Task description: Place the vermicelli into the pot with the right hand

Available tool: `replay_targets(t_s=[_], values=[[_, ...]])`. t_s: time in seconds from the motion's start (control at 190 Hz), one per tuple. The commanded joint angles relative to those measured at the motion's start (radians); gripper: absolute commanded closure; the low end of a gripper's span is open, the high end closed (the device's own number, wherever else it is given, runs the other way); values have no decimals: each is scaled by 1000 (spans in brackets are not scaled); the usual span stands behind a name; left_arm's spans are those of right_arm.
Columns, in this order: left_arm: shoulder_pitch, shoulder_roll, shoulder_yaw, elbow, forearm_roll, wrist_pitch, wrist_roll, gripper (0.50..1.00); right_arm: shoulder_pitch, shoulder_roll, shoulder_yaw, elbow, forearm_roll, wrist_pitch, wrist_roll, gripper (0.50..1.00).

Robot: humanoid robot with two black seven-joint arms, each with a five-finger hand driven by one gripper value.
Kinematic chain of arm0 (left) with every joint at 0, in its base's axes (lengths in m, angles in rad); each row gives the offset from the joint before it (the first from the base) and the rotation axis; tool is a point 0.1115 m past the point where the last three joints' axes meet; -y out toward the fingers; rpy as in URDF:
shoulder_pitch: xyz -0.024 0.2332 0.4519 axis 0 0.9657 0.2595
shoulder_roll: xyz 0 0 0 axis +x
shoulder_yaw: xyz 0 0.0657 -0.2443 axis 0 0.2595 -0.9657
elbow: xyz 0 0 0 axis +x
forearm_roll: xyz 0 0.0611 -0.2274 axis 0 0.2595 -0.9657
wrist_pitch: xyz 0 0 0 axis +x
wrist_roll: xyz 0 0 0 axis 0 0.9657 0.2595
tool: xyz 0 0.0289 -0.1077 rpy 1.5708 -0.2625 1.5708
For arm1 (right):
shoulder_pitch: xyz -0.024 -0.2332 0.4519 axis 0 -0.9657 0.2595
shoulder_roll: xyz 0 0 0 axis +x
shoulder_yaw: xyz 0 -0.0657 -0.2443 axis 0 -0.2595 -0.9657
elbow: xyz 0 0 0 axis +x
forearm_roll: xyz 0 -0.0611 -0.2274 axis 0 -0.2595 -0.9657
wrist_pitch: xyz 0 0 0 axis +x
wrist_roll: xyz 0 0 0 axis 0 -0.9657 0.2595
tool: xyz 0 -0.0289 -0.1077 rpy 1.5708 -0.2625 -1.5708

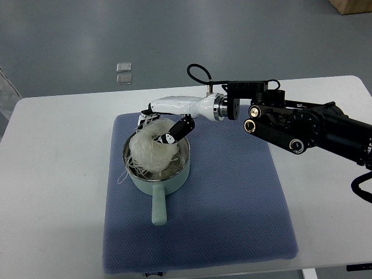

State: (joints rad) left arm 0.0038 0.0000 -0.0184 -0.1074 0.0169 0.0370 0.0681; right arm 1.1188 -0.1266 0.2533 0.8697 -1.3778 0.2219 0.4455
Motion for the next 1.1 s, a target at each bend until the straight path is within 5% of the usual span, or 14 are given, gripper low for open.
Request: replay_targets(t_s=[0.0,0.415,0.852,1.094], values=[[-1,0,0,0,0,0,-1,500,-1,1,1,0,6,-1,1,742],[1,0,0,0,0,0,-1,500,6,-10,12,8,17,4,4,642],[-1,0,0,0,0,0,1,500,4,-33,293,14,52,17,4,609],[-1,0,0,0,0,0,1,500,-126,-24,475,-21,246,-55,-5,609]])
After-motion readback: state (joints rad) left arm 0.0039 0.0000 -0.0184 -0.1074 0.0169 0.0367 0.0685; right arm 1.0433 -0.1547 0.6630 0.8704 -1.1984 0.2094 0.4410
